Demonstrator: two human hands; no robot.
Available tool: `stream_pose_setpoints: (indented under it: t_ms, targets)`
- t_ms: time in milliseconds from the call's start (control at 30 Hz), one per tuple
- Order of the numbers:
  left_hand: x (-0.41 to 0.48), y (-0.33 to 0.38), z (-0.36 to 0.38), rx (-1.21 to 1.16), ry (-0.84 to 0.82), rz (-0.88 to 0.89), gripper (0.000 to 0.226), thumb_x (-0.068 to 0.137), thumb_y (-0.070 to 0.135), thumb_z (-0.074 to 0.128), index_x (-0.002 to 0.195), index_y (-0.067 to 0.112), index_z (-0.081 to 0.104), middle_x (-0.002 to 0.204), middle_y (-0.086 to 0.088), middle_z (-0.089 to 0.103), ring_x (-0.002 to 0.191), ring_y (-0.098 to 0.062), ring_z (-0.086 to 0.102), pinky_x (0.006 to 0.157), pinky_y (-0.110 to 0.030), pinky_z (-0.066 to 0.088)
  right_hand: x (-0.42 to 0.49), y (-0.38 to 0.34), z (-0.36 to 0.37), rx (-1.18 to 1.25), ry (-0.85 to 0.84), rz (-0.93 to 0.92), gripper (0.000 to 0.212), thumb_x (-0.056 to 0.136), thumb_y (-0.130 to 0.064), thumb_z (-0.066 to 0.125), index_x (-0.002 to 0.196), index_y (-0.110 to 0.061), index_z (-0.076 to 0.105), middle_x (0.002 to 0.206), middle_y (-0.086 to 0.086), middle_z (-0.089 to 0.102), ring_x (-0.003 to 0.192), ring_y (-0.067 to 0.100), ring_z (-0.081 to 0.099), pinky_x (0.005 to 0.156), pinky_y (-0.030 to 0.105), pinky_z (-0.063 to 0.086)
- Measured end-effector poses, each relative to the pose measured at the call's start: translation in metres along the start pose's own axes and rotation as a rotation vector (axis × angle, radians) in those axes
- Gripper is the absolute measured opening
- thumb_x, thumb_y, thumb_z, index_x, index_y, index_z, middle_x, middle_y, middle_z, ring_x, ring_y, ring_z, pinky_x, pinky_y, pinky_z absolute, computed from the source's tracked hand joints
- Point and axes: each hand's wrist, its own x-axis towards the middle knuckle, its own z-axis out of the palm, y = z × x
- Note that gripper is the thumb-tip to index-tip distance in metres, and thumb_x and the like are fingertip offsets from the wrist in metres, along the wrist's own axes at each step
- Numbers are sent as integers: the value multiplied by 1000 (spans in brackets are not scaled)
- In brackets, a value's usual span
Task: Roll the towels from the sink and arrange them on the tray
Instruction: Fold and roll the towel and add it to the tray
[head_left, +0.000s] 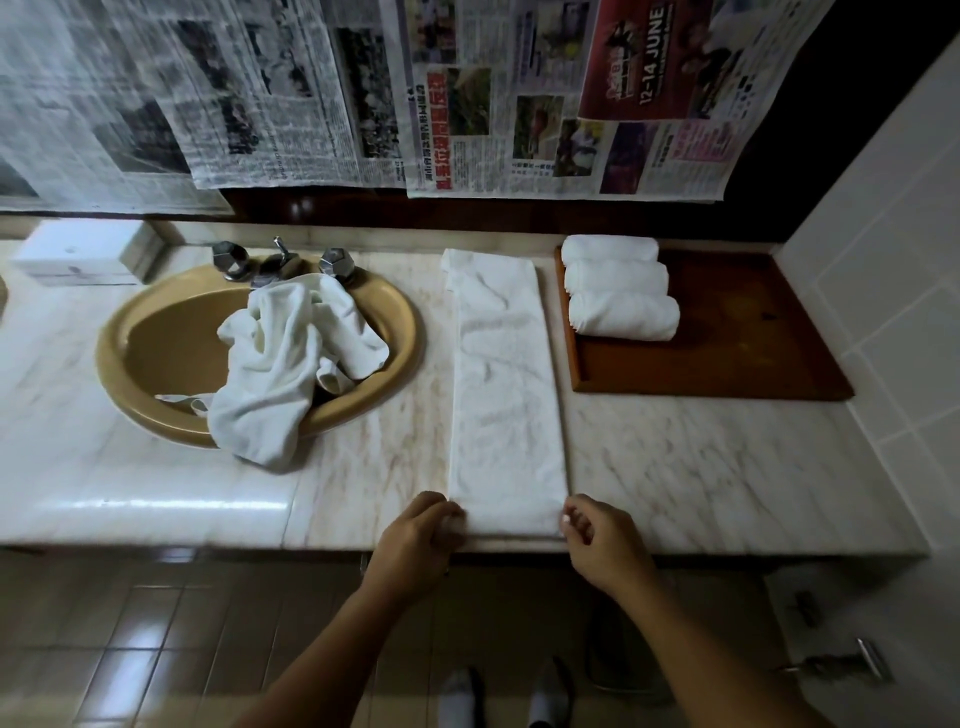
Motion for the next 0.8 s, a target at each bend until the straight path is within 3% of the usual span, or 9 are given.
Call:
stream_pose_setpoints:
  t_ms: [67,167,233,533,700,800]
  targets:
    - [2,0,-1,37,-32,6,31,90,24,73,120,23,67,121,15,55,85,-4,60,71,-25,56,-1,1,-2,-18,-60,-12,20,86,-20,71,104,-25,64,75,-15,56,63,1,53,57,7,39]
    - [4,-1,-2,44,-75,6,33,91,20,72,122,25,64,122,15,53,86,-3,60,74,-23,55,-2,2,-3,-44,-144,-5,41,83,-16,73,119,-28,59,94,-14,58,77,2,56,69,11,44]
    - [3,-3,-2,56,-81,16,33,92,22,70,124,27,62,122,16,52,86,-2,59,74,-22,55,-3,0,-2,-47,-140,9,39,86,-15,73,120,-27,58,99,-13,58,84,4,57,73,14,47]
    - [11,-2,0,-49,-49,-115,28,98,35,59,126,35,61,116,22,50,85,0,63,74,-28,58,1,-2,-3,40,-85,75,31,97,-26,63,128,-24,62,102,-13,61,88,1,59,70,4,42]
    - [16,1,3,-52,-43,-193,27,101,45,53,124,36,63,113,21,50,93,-2,60,77,-29,57,6,-3,-7,66,-95,140,20,101,-31,57,119,-26,62,96,-9,64,81,-2,59,61,9,42]
    - [18,3,2,-47,-46,-221,27,102,46,52,122,33,64,110,18,55,93,-2,59,78,-23,53,9,-4,-7,42,-126,150,11,104,-35,50,110,-29,57,91,-9,63,79,1,59,61,18,45]
